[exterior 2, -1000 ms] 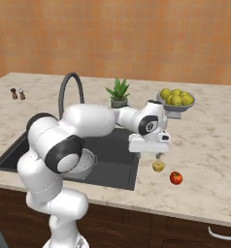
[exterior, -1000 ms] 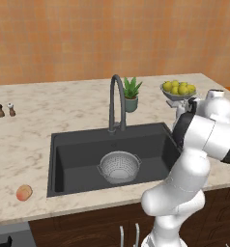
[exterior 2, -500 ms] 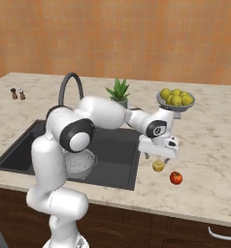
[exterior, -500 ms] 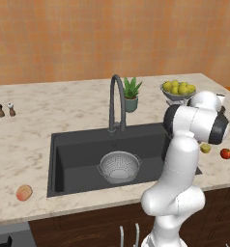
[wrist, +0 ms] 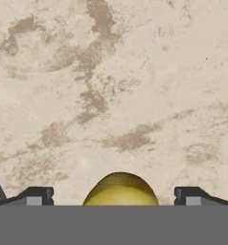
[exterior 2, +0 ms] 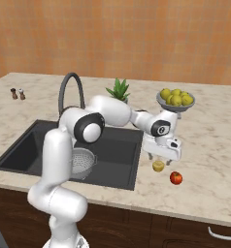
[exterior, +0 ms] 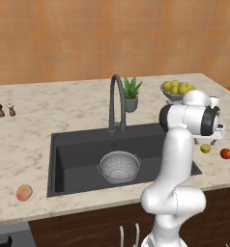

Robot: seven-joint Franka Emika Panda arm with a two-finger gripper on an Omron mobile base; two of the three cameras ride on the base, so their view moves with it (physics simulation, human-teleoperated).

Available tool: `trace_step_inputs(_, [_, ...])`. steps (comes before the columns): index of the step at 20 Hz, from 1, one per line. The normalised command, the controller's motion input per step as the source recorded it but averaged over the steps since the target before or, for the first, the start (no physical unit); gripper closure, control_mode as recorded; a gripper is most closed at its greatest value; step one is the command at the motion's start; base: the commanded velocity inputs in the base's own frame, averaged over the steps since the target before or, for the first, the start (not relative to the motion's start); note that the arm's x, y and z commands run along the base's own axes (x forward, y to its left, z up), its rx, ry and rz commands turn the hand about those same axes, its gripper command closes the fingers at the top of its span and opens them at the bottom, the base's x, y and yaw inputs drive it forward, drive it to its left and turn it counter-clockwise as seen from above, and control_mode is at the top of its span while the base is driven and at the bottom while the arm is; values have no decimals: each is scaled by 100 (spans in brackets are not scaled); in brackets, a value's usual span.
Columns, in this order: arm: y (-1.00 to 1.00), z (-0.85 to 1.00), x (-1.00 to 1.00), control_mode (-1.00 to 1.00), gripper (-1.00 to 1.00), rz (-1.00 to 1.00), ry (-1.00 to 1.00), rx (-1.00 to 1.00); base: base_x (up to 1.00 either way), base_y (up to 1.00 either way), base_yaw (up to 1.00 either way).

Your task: Put the colander in the sink, put the peach, apple, kiwi in the colander, and turn on the sink faucet and pour water over the colander.

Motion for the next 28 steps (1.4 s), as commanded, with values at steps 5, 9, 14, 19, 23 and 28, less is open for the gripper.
trace_step_inputs(5, [-6, -20, 2, -100, -100, 0, 4, -7, 0, 0, 0])
trace_step_inputs(9, [0, -12, -6, -100, -100, 0, 2, -4, 0, 0, 0])
trace_step_inputs(14, [2, -5, -18, -100, -100, 0, 0, -1, 0, 0, 0])
trace_step_inputs(19, [5, -1, -24, -100, -100, 0, 0, 0, 0, 0, 0])
trace_step_inputs(23, [21, 0, -4, -100, -100, 0, 0, -1, 0, 0, 0])
trace_step_inputs(28, [18, -2, 0, -100, -100, 0, 0, -2, 0, 0, 0])
